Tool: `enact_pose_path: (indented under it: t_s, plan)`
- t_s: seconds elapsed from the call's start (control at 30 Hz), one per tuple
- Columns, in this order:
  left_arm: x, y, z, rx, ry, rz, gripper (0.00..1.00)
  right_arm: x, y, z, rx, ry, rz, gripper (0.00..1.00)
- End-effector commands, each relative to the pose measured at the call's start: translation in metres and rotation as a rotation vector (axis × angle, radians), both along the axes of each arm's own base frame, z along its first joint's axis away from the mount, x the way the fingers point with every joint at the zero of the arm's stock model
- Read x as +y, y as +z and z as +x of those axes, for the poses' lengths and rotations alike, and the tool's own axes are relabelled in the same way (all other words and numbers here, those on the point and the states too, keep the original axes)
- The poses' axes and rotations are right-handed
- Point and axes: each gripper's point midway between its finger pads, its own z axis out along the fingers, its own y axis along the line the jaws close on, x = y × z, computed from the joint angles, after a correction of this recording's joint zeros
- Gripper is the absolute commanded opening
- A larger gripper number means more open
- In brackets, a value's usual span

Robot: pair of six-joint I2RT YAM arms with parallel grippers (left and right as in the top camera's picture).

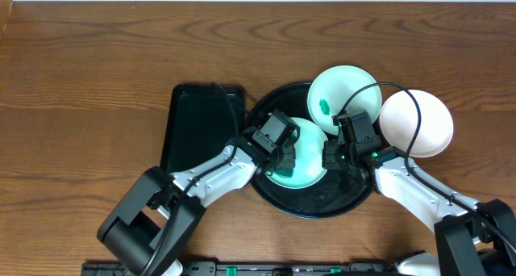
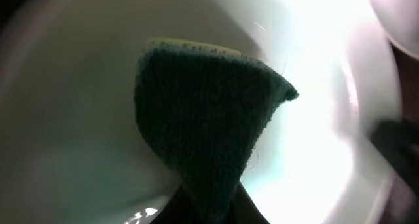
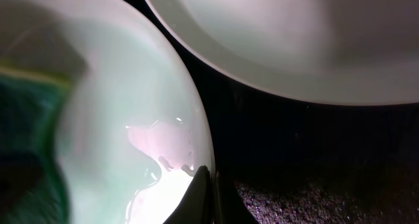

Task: Clean dirty plates on tray and stack at the side
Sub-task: 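Continue scrubbing the tilted green plate with the left gripper's sponge, then carry the green sponge with the left gripper back to the black tray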

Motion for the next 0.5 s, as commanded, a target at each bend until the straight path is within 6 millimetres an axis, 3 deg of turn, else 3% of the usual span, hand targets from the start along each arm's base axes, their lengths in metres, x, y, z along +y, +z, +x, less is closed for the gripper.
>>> enact_pose_path:
  t_s: [0.0, 0.13, 0.23, 0.47]
  plan:
    - [-0.025, -0.004, -0.028, 0.144, -0.054, -0.127, 0.08, 0.013, 0.001, -0.008, 0.028, 0.039, 0.062, 0.01]
    - [-0.04, 0.008, -0.019, 0.107, -0.062, -0.206, 0.08, 0.013, 0.001, -0.008, 0.028, 0.039, 0.062, 0.01]
    - [-0.045, 0.024, 0.001, 0.036, -0.051, -0.262, 0.08, 0.013, 0.001, -0.008, 0.028, 0.039, 0.063, 0.01]
    - [-0.022, 0.074, 0.046, -0.106, 0.001, -0.321, 0.08, 0.013, 0.001, -0.008, 0.028, 0.039, 0.063, 0.01]
